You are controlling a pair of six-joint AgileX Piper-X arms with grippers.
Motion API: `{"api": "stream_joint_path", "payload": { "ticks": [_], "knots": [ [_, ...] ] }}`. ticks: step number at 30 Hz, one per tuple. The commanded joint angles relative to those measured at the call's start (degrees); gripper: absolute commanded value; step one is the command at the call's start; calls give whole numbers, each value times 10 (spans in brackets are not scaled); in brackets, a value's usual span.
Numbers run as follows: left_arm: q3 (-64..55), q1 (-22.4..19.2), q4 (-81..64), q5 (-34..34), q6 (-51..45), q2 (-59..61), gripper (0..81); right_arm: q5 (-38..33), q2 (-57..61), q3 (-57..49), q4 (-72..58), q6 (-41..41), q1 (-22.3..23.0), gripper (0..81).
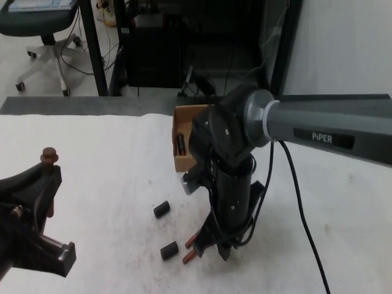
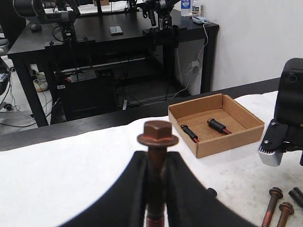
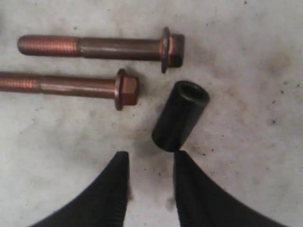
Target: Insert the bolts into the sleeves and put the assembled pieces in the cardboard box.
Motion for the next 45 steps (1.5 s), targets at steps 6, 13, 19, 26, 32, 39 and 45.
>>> {"api": "stream_joint_path", "payload": {
  "ticks": [6, 13, 19, 26, 32, 39, 45],
  "knots": [
    [-4, 1, -2, -6, 4, -5, 3, 34, -7, 17, -53, 7, -1, 302],
    [-4, 1, -2, -6, 4, -5, 3, 64, -7, 17, -47, -3, -1, 302],
    [-4, 1, -2, -6, 4, -5, 3, 94, -24, 17, -38, -3, -3, 302],
    [-4, 1, -2, -6, 4, -5, 3, 94, -79, 17, -94, -21, -18, 302],
    [-4, 1, -2, -6, 4, -5, 3, -43, -114, 17, -104, 28, -40, 302],
    [-4, 1, -2, -6, 4, -5, 3, -107, -97, 17, -140, 30, -33, 302],
    [-4, 1, -2, -6, 4, -5, 3, -139, -93, 17, -180, -118, 0, 302]
  ]
}}
